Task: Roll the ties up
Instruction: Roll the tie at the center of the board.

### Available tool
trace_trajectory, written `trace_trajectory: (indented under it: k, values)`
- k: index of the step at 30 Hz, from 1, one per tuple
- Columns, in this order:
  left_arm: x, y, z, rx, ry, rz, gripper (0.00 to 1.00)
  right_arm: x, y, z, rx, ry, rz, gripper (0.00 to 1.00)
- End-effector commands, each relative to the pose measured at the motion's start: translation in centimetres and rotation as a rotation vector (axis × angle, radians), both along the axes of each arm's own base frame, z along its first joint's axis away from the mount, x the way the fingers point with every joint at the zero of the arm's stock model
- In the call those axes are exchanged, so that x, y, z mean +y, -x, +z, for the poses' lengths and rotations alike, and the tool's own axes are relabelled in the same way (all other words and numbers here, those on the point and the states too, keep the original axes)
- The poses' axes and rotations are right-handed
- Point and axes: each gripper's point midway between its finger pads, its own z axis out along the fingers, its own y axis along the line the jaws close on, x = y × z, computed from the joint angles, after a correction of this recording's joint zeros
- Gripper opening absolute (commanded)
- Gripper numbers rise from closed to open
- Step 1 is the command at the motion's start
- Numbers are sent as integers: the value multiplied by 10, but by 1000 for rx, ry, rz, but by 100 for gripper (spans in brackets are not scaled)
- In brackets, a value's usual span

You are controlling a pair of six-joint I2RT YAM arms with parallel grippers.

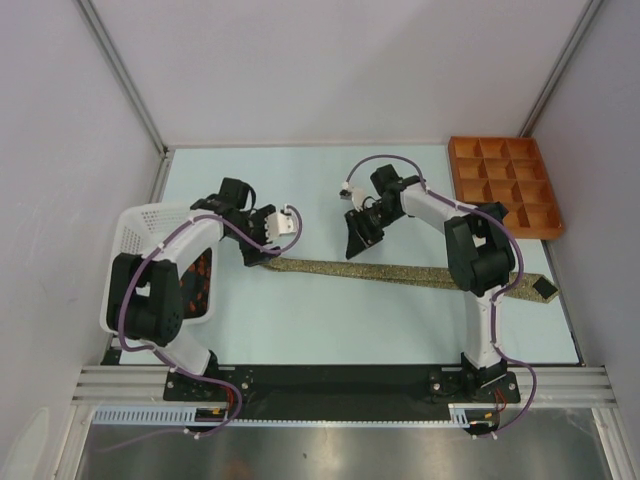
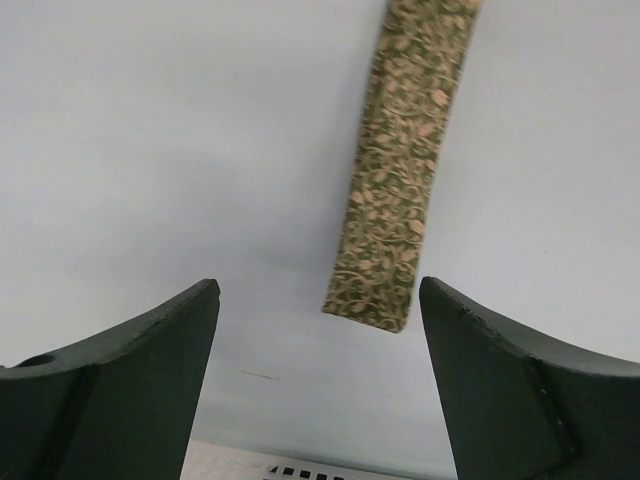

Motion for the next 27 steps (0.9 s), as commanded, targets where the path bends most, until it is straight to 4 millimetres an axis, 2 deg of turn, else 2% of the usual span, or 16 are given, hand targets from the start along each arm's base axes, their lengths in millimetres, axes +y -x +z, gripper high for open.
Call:
trace_trajectory:
  k: [1,7,11,13,14,16,20,27]
  values:
    - [6,25,-15,28,-29,-155,86,31,2,43,34,-177,-35,40]
    - [21,31,-38,48,-93,-189,83,41,7,47,100,-228,-58,36]
    - [21,22,-38,15,-90,-180,75,45,11,48,123,-241,-69,34]
    - [16,17,-31,4,-66,-178,69,47,11,50,127,-260,-78,34]
    - [12,15,-27,-5,-57,-179,62,50,12,50,143,-273,-89,33]
    - [7,11,-20,-9,-38,-168,58,52,13,52,158,-283,-103,31]
    - [-7,13,-14,-11,-26,-206,45,59,8,57,177,-315,-129,30]
    - [-37,20,-9,29,23,-241,38,69,2,63,196,-333,-194,30]
